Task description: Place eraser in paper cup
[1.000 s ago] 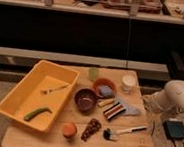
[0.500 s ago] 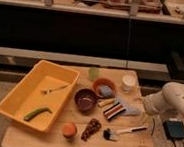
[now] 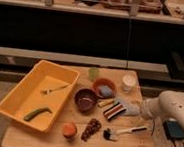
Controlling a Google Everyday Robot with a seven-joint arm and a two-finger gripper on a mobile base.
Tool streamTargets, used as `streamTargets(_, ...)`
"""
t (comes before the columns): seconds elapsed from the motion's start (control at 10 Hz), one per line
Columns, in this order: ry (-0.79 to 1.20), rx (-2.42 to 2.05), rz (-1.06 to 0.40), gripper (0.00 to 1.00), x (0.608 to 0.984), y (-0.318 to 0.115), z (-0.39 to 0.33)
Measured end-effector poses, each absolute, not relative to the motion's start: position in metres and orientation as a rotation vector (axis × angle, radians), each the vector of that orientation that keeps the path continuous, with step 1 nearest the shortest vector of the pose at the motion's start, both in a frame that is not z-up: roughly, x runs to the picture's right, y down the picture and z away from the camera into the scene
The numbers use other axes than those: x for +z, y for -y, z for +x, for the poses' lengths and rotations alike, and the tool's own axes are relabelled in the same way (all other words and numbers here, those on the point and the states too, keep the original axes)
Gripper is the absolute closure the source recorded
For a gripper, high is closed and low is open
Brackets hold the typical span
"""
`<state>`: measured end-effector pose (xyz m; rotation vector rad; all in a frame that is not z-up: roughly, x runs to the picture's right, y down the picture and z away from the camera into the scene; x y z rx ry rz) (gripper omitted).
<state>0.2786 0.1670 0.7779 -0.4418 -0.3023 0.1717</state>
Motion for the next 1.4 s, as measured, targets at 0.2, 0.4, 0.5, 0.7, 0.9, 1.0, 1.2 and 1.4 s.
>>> streamTargets(0.2, 0.327, 0.240, -0.434, 0.28, 0.785, -0.165, 0.284)
streamTargets(0.4, 0.388, 0.256, -0.439, 0.28, 0.791, -0.164, 0.282)
streamTargets(0.5, 0.413, 0.255, -0.443, 0.28, 0.795, -0.164, 0.281)
streamTargets(0.7, 0.443, 0.247, -0.448, 0.28, 0.804, -0.162, 0.278)
streamTargets(0.9, 0.463, 0.238, -0.449, 0.28, 0.811, -0.160, 0.272)
streamTargets(1.0, 0.474, 0.233, -0.449, 0.28, 0.814, -0.159, 0.268)
streamTargets(1.2, 0.494, 0.226, -0.452, 0.28, 0.820, -0.158, 0.259)
streamTargets(1.4, 0.518, 0.223, -0.456, 0.28, 0.827, -0.162, 0.250)
